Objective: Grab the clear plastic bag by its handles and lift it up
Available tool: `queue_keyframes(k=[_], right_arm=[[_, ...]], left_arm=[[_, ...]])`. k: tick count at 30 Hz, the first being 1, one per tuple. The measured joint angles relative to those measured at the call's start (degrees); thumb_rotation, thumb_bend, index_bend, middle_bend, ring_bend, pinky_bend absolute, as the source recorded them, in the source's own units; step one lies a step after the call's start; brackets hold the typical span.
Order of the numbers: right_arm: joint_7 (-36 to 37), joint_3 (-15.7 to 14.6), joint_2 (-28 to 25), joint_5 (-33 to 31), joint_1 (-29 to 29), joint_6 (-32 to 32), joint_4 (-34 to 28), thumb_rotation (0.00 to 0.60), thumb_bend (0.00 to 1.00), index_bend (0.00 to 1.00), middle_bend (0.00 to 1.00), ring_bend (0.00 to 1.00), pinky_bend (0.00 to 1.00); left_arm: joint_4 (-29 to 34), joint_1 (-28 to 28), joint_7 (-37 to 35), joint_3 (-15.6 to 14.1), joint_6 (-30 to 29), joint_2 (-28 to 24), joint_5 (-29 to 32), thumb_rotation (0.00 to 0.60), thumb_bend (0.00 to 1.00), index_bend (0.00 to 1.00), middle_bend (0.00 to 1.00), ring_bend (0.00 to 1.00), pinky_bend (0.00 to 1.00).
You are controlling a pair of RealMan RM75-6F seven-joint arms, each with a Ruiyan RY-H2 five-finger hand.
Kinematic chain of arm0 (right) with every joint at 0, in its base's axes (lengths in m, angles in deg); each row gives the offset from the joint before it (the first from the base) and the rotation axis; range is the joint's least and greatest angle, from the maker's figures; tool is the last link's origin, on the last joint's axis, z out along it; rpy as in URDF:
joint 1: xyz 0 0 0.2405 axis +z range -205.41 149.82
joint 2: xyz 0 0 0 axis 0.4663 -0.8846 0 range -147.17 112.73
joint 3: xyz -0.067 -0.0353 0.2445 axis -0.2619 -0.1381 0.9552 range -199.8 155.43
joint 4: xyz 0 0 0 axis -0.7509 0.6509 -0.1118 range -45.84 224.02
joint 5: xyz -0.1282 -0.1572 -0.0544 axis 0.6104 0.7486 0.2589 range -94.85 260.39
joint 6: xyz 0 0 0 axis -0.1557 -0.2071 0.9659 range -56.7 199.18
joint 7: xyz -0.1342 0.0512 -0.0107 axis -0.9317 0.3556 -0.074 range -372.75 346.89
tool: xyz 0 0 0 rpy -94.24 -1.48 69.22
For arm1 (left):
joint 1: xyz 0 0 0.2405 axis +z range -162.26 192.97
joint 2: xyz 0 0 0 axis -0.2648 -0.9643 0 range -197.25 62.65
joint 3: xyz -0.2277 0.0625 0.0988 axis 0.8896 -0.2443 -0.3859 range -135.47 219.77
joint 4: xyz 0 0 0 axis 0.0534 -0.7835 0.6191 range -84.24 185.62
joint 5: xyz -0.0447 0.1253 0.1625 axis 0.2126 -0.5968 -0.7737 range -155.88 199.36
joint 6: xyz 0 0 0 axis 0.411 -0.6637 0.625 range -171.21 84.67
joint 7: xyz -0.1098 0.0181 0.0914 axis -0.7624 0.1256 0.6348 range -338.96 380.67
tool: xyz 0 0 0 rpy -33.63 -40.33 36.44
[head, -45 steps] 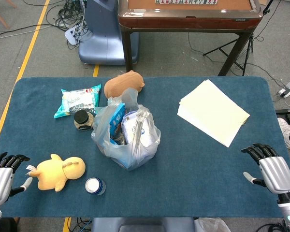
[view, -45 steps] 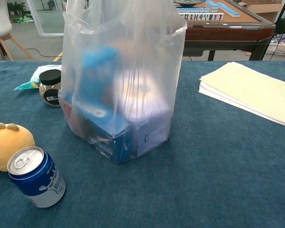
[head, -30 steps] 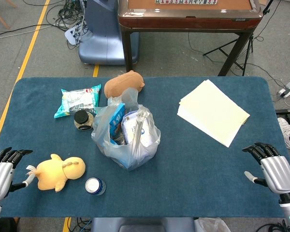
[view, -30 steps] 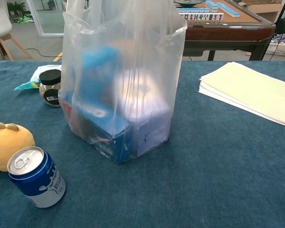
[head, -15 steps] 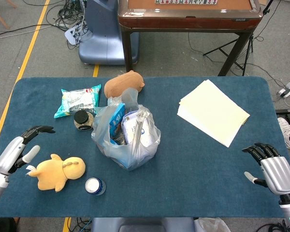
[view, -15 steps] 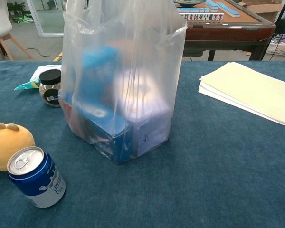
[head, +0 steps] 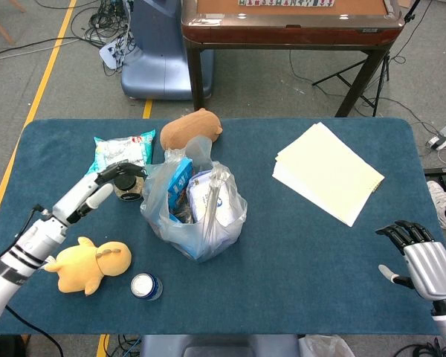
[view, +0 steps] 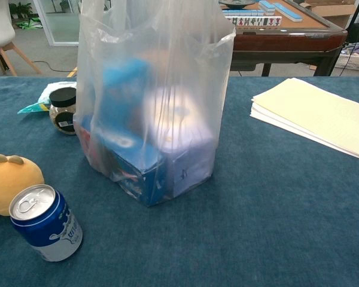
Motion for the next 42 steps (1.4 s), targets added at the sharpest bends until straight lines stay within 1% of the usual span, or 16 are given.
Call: queue_keyframes(k=[6, 9, 12, 16, 22, 32, 39, 42], right_arm=[[0.22, -0.01, -0.07, -0.34, -0.28, -0.15, 0.2, 0.6, 0.16, 0.3, 0.3, 0.17, 0.21], [0.31, -0.03, -0.13, -0.65, -0.45, -0.16, 0.36, 0.6, 0.16, 0.3, 0.3, 0.17, 0.21], [0.45, 0.0, -0.11, -0.83, -0.5, -0.11, 0.51, 0.6, 0.16, 0.3, 0.3, 0.17, 0.21], [0.63, 0.03, 0.0, -0.99, -0.55, -0.02, 0.75, 0.6, 0.16, 0.3, 0.3, 0.17, 0.21], [0.91, 0.01, 0.07, -0.92, -0.64, -0.07, 0.96, 0.6, 0.16, 0.3, 0.3, 0.17, 0.21], [1.61, -0.15, 0.12, -0.48, -1.1, -0.82, 1.44, 0.6, 0.16, 0.3, 0.3, 0.17, 0.21], [2.27, -0.23, 0.09, -0.3, -1.39, -1.25, 1.9, 0.6, 0.16, 0.3, 0.3, 0.17, 0.21], [2.61, -0.28, 0.12, -0.36, -1.54, -1.34, 2.19, 0.6, 0.16, 0.3, 0.3, 0.17, 0.21]], left_arm=[[-1.99, -5.78, 1.08, 2.26, 6.18, 4.16, 6.19, 0.0, 0.15, 0.19, 0.23, 0.18, 0.09], [-2.61, -7.66, 1.69, 3.26, 8.11, 5.62, 8.62, 0.0, 0.15, 0.19, 0.23, 0.18, 0.09], [-2.5, -8.59, 1.16, 3.82, 9.43, 6.1, 9.62, 0.0, 0.15, 0.2, 0.23, 0.18, 0.09], [-1.77, -8.86, -1.45, 4.08, 10.3, 5.84, 8.89, 0.0, 0.15, 0.22, 0.23, 0.2, 0.09], [-0.03, -9.25, -7.27, 4.04, 11.39, 4.52, 5.17, 0.0, 0.15, 0.23, 0.23, 0.21, 0.09], [4.98, -11.71, -15.62, 4.13, 13.81, 2.21, 1.05, 0.0, 0.15, 0.24, 0.24, 0.22, 0.09], [6.26, -14.74, -15.73, 3.28, 16.62, 3.24, 0.93, 0.0, 0.15, 0.24, 0.24, 0.22, 0.09], [6.43, -14.29, -15.74, 2.28, 16.23, 3.59, 0.57, 0.0, 0.15, 0.24, 0.24, 0.22, 0.09]])
